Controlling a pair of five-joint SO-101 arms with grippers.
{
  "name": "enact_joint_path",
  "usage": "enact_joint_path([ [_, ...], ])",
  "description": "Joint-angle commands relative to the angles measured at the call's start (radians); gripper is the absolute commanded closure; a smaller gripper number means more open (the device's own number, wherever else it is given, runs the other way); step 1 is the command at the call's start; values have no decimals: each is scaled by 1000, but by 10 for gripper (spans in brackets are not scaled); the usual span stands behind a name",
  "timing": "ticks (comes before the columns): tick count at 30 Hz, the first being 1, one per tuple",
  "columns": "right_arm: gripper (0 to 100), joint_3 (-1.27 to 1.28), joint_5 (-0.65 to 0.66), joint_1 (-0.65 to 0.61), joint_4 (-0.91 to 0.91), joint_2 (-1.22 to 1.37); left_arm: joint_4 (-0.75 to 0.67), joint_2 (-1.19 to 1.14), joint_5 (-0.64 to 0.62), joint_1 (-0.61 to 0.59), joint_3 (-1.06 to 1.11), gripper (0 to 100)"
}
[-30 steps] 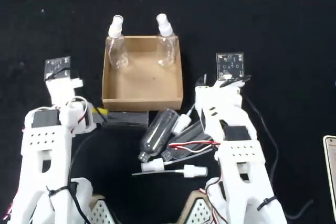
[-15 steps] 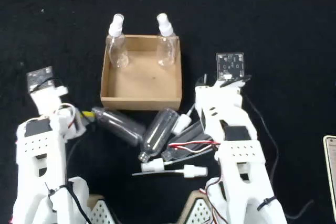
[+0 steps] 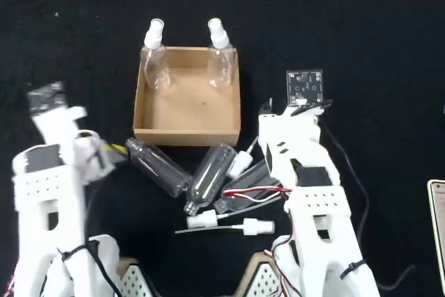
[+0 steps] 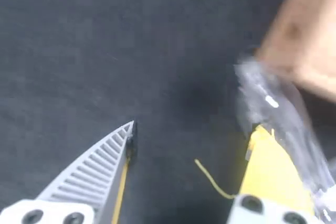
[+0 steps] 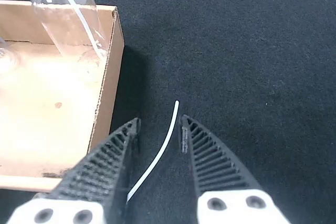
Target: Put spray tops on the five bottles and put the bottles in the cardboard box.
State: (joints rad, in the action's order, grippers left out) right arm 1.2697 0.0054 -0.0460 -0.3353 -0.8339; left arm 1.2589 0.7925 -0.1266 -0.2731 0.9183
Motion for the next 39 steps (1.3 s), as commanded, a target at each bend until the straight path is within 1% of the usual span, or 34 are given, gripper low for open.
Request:
enact_joint_path([
  [1, 903, -10, -8, 21, 28, -42, 44, 21, -141, 163, -65, 685],
  [4, 903, -10, -8, 21, 28, -42, 40, 18, -206, 254, -53, 684],
  [7, 903, -10, -8, 21, 28, -42, -21, 18, -219, 308, -5, 684],
  [12, 903, -10, -8, 21, 28, -42, -203, 18, -221, 331, 128, 684],
  [15, 903, -10, -8, 21, 28, -42, -258, 18, -221, 326, 188, 684],
  [17, 903, -10, -8, 21, 28, -42, -269, 18, -219, 312, 220, 684],
  [20, 903, -10, -8, 21, 28, -42, -265, 21, -213, 249, 246, 684],
  [22, 903, -10, -8, 21, 28, -42, -239, 31, -209, 196, 243, 684],
  [27, 903, -10, -8, 21, 28, -42, -126, 31, -78, 74, 166, 684],
  [32, 903, -10, -8, 21, 28, -42, -69, 21, 28, -79, 71, 684],
  [36, 903, -10, -8, 21, 28, -42, -69, 20, 32, -213, 16, 684],
  [39, 903, -10, -8, 20, 28, -42, -66, 20, 29, -246, -21, 684],
])
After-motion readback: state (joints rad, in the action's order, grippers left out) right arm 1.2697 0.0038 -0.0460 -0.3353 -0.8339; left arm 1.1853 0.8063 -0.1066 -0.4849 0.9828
